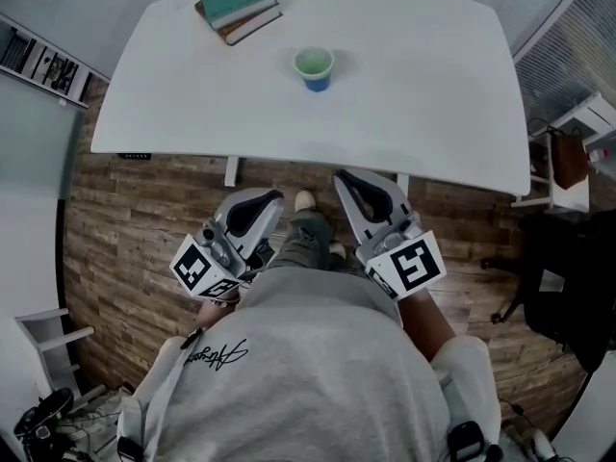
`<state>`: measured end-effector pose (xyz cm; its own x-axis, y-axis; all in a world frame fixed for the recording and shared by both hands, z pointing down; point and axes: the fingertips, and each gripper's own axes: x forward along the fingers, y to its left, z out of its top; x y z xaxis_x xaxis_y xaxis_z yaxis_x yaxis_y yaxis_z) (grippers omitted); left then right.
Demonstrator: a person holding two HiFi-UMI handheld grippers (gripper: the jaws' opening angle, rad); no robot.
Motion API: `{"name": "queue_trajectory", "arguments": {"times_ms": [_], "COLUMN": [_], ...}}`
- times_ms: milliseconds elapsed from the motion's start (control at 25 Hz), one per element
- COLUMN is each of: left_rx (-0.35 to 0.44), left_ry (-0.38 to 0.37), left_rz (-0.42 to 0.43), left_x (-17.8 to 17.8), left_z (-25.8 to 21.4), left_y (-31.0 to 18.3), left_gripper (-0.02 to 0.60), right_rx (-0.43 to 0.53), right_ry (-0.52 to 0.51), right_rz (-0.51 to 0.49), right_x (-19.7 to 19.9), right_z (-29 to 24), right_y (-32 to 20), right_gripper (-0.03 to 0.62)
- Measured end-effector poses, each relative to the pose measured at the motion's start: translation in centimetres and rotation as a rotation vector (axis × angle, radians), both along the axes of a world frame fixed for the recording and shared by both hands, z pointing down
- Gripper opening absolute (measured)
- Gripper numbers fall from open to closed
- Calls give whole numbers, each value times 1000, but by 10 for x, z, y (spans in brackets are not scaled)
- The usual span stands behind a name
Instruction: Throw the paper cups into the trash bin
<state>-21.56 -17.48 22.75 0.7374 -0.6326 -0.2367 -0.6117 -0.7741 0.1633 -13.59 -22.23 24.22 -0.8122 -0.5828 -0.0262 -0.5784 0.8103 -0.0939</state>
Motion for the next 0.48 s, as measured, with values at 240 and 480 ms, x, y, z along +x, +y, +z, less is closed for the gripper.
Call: {"name": "queue_trajectory", "arguments": {"times_ms": [240,480], "left_rx": [5,25], "left_ry": [4,15], "left_rz": [5,34], "left_x": [-11,-15], "left_z": [0,-8], "left_y": [-23,-54], "left_gripper": [3,3], "right_rx": [7,2], "right_ry": [9,-6], "right_rz": [15,62], "right_x": [-8,-6], "right_z": [-3,-6], "right_y": [-24,-57], "right_gripper": [11,11]}}
